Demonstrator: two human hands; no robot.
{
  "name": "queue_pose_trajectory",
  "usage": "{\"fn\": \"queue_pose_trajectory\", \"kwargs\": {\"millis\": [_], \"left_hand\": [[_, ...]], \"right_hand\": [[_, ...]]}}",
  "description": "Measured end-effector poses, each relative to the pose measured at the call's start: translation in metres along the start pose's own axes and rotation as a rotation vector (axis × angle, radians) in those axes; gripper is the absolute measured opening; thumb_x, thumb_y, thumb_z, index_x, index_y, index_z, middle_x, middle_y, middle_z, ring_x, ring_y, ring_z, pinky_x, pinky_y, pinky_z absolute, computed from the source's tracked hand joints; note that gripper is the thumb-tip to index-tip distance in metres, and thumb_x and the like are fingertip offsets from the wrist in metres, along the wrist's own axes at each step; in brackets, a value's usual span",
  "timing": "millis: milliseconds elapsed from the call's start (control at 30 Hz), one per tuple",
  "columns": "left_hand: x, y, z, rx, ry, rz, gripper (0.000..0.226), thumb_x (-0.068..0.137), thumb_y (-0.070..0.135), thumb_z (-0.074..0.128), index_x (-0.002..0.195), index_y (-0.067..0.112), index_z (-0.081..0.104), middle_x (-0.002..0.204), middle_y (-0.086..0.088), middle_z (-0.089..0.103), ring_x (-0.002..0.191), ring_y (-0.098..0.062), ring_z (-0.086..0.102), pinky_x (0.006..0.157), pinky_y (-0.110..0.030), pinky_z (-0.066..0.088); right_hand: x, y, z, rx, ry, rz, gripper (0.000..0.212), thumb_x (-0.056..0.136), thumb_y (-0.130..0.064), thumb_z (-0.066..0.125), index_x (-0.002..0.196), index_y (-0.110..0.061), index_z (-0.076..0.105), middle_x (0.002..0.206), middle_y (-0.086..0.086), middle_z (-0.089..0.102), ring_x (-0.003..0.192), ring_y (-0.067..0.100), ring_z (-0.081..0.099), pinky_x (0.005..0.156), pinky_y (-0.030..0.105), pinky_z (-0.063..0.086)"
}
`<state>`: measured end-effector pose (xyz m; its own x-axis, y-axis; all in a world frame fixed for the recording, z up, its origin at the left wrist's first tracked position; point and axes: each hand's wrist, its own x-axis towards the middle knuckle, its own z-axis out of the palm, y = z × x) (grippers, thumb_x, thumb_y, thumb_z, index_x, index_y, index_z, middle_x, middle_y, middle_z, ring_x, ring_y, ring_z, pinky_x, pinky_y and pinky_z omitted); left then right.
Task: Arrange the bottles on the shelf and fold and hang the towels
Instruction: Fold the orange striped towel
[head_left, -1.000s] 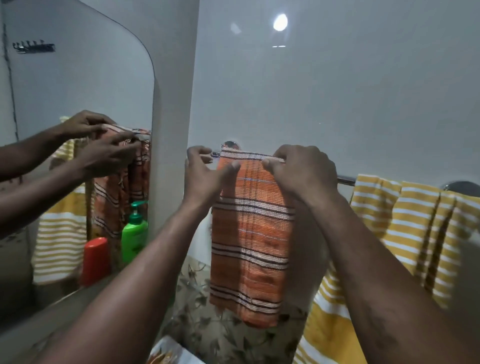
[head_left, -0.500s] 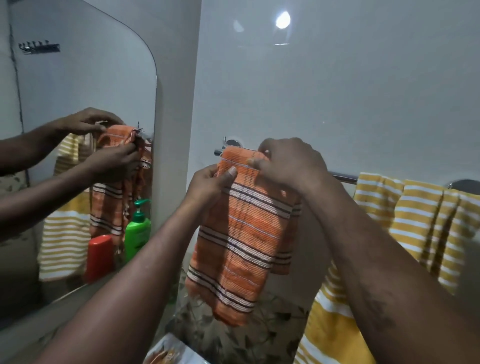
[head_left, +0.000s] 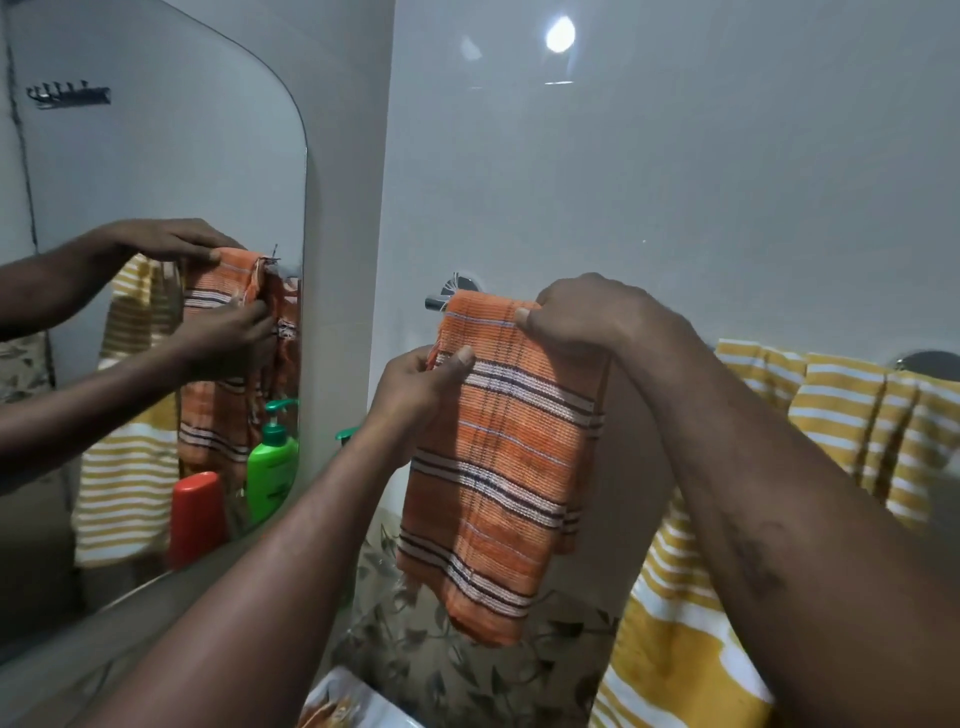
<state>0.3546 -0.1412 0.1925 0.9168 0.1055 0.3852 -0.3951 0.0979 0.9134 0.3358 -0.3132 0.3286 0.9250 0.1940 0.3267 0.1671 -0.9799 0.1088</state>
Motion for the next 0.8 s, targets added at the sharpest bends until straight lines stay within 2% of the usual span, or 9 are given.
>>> {"fn": "queue_pose_trajectory", "kwargs": {"millis": [100,200,333,400,467,533,600,700,800], "left_hand": [[0.001,0.001,0.001,0.001,0.003,-0.004,0.026,0.098,0.040,0.070,0.102,0.016,0.075,0.097,-0.009,0.082,0.089,-0.032,0.080,0.094,-0.060,0.060],[0.001,-0.002,0.002,-0.011,-0.003,-0.007,0.028,0.097,0.043,0.071,0.104,0.017,0.076,0.099,-0.010,0.081,0.091,-0.034,0.079,0.095,-0.061,0.059],[-0.003,-0.011,-0.001,0.007,-0.045,-0.005,0.030,0.092,0.044,0.075,0.110,0.020,0.076,0.104,-0.007,0.081,0.095,-0.032,0.079,0.099,-0.060,0.057],[-0.006,-0.017,-0.002,0.006,-0.060,-0.020,0.027,0.091,0.039,0.078,0.112,0.022,0.076,0.106,-0.004,0.081,0.098,-0.030,0.079,0.101,-0.059,0.056],[-0.009,-0.023,-0.003,-0.010,-0.067,-0.020,0.026,0.091,0.035,0.079,0.114,0.023,0.076,0.108,-0.004,0.081,0.100,-0.029,0.078,0.102,-0.058,0.056],[-0.010,-0.027,-0.003,-0.028,-0.069,-0.007,0.029,0.089,0.037,0.080,0.115,0.024,0.076,0.110,-0.003,0.081,0.102,-0.029,0.078,0.102,-0.058,0.056],[-0.013,-0.029,-0.005,-0.027,-0.082,0.001,0.037,0.085,0.041,0.081,0.118,0.025,0.075,0.113,-0.002,0.080,0.104,-0.028,0.077,0.100,-0.058,0.057],[-0.021,-0.037,-0.010,0.020,-0.122,-0.010,0.037,0.084,0.035,0.083,0.118,0.023,0.073,0.113,0.000,0.080,0.104,-0.023,0.077,0.096,-0.049,0.058],[-0.034,-0.054,-0.014,0.085,-0.142,-0.056,0.029,0.085,0.021,0.083,0.113,0.019,0.074,0.107,0.000,0.081,0.095,-0.017,0.078,0.086,-0.039,0.057]], "right_hand": [[0.002,0.002,0.000,0.003,-0.026,-0.014,0.060,0.103,-0.065,0.031,0.132,-0.024,0.064,0.134,0.006,0.064,0.118,0.030,0.060,0.102,0.047,0.051],[-0.003,0.006,0.007,0.011,0.036,-0.018,0.068,0.099,-0.075,0.027,0.133,-0.026,0.059,0.129,0.007,0.064,0.115,0.030,0.061,0.095,0.046,0.052],[-0.011,0.007,0.016,0.016,0.188,-0.019,0.074,0.091,-0.083,0.042,0.139,-0.027,0.050,0.128,0.006,0.066,0.114,0.030,0.062,0.083,0.041,0.049],[-0.018,0.006,0.023,0.095,0.348,-0.050,0.072,0.090,-0.075,0.056,0.142,-0.026,0.050,0.133,0.003,0.065,0.120,0.029,0.062,0.091,0.044,0.050],[-0.035,0.006,0.036,0.237,0.652,-0.127,0.059,0.091,-0.061,0.066,0.135,-0.023,0.058,0.130,0.000,0.067,0.118,0.025,0.061,0.095,0.043,0.050],[-0.064,0.004,0.056,0.409,0.997,-0.171,0.041,0.092,-0.046,0.071,0.120,-0.017,0.065,0.114,0.000,0.069,0.105,0.021,0.061,0.087,0.033,0.050],[-0.092,0.003,0.087,0.592,1.144,-0.082,0.032,0.093,-0.040,0.073,0.111,-0.015,0.065,0.103,0.000,0.067,0.095,0.018,0.059,0.081,0.027,0.047],[-0.113,0.003,0.144,0.767,0.903,0.162,0.044,0.087,-0.055,0.074,0.115,-0.026,0.057,0.107,-0.006,0.064,0.093,0.016,0.065,0.074,0.033,0.056],[-0.121,0.004,0.192,0.833,0.535,0.354,0.063,0.076,-0.070,0.075,0.122,-0.032,0.055,0.109,-0.010,0.069,0.091,0.015,0.068,0.070,0.028,0.048]]}}
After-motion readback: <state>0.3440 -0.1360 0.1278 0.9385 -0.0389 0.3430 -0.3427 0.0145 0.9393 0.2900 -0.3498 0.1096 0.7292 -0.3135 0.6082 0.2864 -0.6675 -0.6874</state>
